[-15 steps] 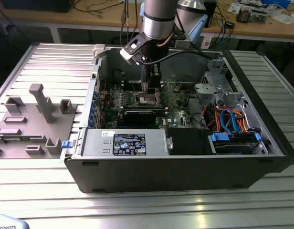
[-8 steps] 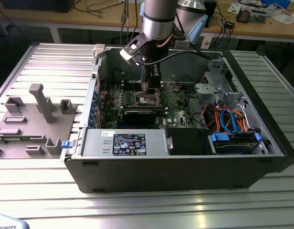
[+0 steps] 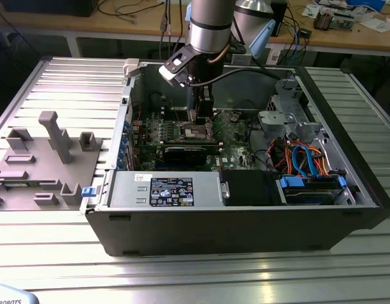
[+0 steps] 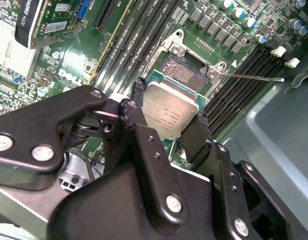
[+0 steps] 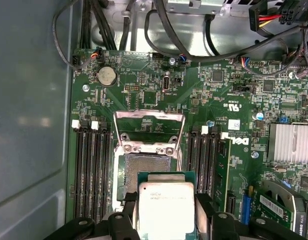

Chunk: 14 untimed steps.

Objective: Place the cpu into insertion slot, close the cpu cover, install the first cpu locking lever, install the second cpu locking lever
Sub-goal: 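Place the cpu into insertion slot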

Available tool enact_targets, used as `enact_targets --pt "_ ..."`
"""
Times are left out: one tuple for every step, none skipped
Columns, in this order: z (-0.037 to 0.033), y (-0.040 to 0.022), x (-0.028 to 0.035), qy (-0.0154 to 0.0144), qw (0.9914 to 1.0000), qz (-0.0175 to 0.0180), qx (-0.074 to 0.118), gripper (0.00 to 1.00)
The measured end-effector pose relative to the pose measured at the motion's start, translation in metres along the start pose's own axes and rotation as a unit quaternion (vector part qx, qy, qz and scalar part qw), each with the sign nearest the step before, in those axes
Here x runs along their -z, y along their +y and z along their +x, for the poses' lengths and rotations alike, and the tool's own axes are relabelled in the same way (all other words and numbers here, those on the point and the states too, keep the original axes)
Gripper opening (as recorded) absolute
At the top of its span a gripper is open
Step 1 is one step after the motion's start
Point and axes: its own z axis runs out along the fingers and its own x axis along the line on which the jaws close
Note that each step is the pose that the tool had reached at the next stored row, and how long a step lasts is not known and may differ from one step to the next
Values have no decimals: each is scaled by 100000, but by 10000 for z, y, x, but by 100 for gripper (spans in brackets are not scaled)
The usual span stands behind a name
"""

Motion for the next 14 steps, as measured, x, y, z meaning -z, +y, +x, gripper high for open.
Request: enact_targets --pt "2 0 -1 -2 100000 0 0 55" --pt "4 0 -2 -1 100000 1 -1 55" --pt "7 0 -4 -7 100000 -3 2 55" --pt "9 0 -5 -3 100000 -4 2 55" --pt "10 0 -6 -1 100000 -3 2 55" --pt "12 0 -7 0 100000 2 1 55" --pt "13 0 -8 -2 100000 5 3 55" --pt "15 0 -10 0 100000 2 1 55" --pt "16 0 -12 -2 100000 -4 4 55" --pt "17 0 -13 -8 100000 -1 2 55" --pt "18 0 -15 -5 100000 -3 1 55" --pt "19 -1 -16 -5 100000 3 2 55" --pt "21 -1 -19 -3 100000 7 2 55" --pt "22 -1 -22 -3 100000 -3 0 55"
